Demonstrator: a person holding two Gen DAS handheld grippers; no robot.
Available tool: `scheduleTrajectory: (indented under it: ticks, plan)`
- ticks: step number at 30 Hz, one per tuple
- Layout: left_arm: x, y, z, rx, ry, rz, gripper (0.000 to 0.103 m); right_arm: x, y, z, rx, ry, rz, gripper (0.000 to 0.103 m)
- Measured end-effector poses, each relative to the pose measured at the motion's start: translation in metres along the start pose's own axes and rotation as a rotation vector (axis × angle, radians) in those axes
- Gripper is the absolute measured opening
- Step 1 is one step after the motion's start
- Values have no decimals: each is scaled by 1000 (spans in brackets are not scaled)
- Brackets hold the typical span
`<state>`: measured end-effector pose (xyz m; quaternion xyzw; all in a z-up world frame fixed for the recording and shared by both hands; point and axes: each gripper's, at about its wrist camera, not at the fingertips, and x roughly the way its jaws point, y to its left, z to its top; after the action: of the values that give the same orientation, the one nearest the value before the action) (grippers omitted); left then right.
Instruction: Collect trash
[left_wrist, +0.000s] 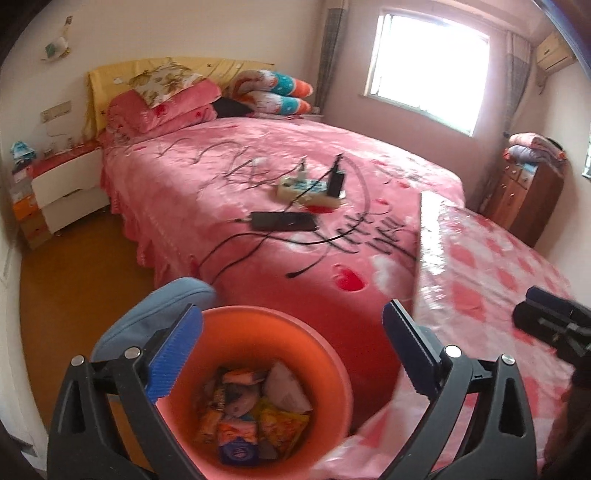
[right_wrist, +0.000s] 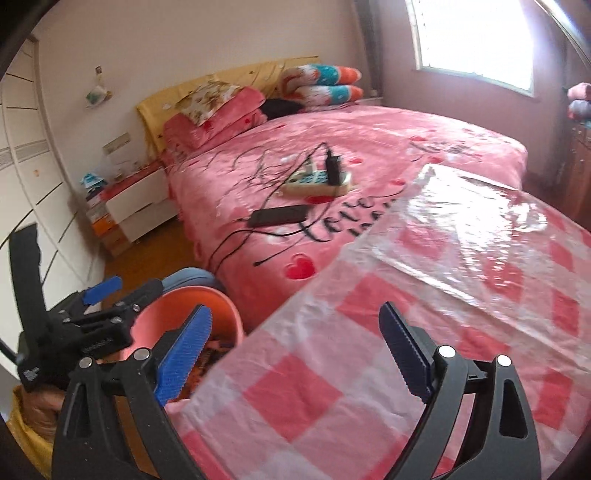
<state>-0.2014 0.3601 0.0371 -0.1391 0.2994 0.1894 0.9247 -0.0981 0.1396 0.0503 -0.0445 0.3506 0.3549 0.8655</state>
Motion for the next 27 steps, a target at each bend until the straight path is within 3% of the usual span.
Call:
scheduleTrajectory:
  ticks: [10, 27]
  plan:
    - [-7, -50, 12, -43, -25, -136, 99, -32, -45, -11, 73, -50, -104, 93]
    - [-16, -152, 7, 108, -16, -248, 99, -97, -107, -31, 131, -157, -308, 93]
